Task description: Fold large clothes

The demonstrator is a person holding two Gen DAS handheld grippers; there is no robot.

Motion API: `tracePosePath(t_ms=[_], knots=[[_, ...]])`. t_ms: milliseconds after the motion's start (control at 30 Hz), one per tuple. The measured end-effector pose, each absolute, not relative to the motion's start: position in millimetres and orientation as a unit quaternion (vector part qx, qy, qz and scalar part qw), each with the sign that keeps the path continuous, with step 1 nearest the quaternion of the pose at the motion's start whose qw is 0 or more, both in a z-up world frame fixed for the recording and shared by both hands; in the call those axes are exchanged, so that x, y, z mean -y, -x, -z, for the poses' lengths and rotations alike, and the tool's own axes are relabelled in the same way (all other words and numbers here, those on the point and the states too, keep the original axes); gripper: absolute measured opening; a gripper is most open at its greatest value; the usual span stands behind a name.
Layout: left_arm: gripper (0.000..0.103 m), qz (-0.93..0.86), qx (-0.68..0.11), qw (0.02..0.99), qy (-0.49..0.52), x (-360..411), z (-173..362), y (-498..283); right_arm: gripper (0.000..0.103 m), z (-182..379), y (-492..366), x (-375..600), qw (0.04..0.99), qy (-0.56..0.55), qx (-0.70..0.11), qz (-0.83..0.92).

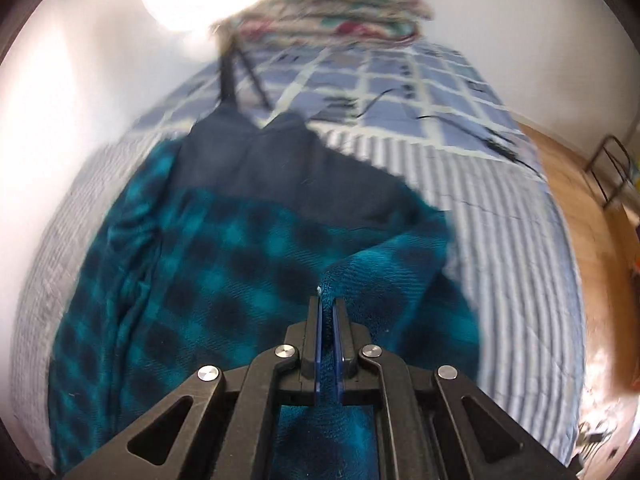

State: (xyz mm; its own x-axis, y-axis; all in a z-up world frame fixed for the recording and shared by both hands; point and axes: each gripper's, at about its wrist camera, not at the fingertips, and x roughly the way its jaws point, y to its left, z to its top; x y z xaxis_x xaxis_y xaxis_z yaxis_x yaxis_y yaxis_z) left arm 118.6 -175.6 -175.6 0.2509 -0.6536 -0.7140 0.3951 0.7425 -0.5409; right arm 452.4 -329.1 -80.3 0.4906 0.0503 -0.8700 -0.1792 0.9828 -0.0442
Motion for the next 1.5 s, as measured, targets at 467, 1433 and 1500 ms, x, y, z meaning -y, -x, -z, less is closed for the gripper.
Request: tracePosePath(t_ms=[467, 1433, 1500], knots=[[0.002, 0.331, -0.511, 0.782, 0.136, 167, 176, -115, 0.029, 80, -415, 348, 0.862, 0.024, -0.497, -0.097], [0.002, 0.326, -0.51, 0.771, 0.199, 148, 172, -110, 0.0, 115, -140, 421, 0.808, -0.21, -0.529, -0.15], [0.002, 0.317, -0.515, 0.774, 0.188, 147, 178, -110, 0.0, 114, -138, 424, 0.814, -0.201, -0.528, -0.137]])
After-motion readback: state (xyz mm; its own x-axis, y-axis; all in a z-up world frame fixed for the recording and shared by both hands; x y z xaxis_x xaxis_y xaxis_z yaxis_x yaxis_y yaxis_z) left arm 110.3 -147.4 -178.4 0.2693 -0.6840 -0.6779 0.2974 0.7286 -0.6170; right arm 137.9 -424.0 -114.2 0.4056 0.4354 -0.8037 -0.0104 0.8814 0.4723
